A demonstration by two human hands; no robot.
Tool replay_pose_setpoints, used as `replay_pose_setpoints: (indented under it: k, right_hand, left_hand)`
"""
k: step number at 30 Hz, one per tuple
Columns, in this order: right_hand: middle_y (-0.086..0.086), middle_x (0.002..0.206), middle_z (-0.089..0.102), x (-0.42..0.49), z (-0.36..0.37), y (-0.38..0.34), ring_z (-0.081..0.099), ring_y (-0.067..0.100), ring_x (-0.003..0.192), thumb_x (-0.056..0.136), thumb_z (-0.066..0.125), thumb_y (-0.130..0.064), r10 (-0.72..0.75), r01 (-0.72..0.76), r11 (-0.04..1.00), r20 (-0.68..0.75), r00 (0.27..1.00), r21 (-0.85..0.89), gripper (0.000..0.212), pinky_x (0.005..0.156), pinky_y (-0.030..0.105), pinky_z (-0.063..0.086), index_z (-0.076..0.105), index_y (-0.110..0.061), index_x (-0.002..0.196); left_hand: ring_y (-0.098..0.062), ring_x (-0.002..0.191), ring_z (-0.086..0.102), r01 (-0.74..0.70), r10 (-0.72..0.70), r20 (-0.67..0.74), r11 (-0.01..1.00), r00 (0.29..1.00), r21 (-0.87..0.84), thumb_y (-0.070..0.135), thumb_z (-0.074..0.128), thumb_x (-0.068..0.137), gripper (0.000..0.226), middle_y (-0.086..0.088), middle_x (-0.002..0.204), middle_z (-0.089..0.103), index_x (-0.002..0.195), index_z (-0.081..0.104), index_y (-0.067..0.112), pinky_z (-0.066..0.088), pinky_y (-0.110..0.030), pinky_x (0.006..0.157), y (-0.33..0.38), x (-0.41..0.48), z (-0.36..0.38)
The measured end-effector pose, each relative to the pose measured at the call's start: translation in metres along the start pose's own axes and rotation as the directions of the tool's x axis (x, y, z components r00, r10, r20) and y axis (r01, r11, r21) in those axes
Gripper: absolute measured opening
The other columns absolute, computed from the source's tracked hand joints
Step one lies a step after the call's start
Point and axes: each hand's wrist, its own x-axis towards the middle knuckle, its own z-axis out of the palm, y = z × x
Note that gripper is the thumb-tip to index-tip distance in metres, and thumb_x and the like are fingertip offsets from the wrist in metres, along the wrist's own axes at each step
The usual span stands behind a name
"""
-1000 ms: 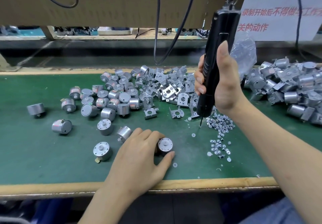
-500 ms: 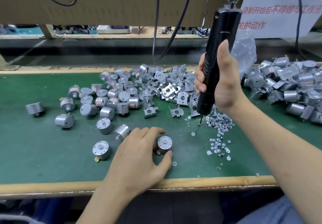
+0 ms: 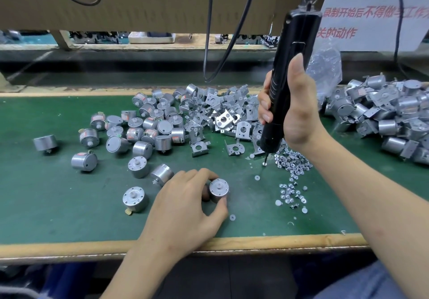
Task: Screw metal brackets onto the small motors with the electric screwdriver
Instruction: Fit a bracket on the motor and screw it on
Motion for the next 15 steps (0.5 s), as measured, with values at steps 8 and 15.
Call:
replay_pose_setpoints:
  k: [8, 15]
  right_hand:
    - [0.002, 0.055, 0.047, -0.001, 0.003, -0.002, 0.04, 0.017, 0.042, 0.056, 0.067, -0.09, -0.008, 0.008, 1.0, -0.006, 1.0, -0.024, 0.084, 0.047, 0.027, 0.037, 0.051, -0.01, 0.077]
    - [0.003, 0.055, 0.046, -0.004, 0.016, -0.01, 0.041, 0.018, 0.042, 0.057, 0.065, -0.087, -0.029, 0.029, 1.0, 0.012, 1.0, 0.001, 0.082, 0.048, 0.028, 0.037, 0.051, -0.009, 0.078]
  left_hand:
    - [-0.008, 0.085, 0.054, 0.124, -0.127, -0.024, 0.987, 0.992, -0.099, 0.066, 0.039, 0.089, 0.045, 0.018, 0.112, 0.046, 0.116, 0.052, 0.032, 0.046, -0.034, 0.083, -0.002, 0.002, -0.001]
    - [-0.023, 0.119, 0.054, 0.146, -0.152, 0.137, 0.988, 0.979, 0.05, 0.029, 0.035, 0.094, 0.043, 0.019, 0.163, 0.007, 0.134, 0.048, 0.028, 0.045, -0.039, 0.092, -0.011, 0.015, -0.007]
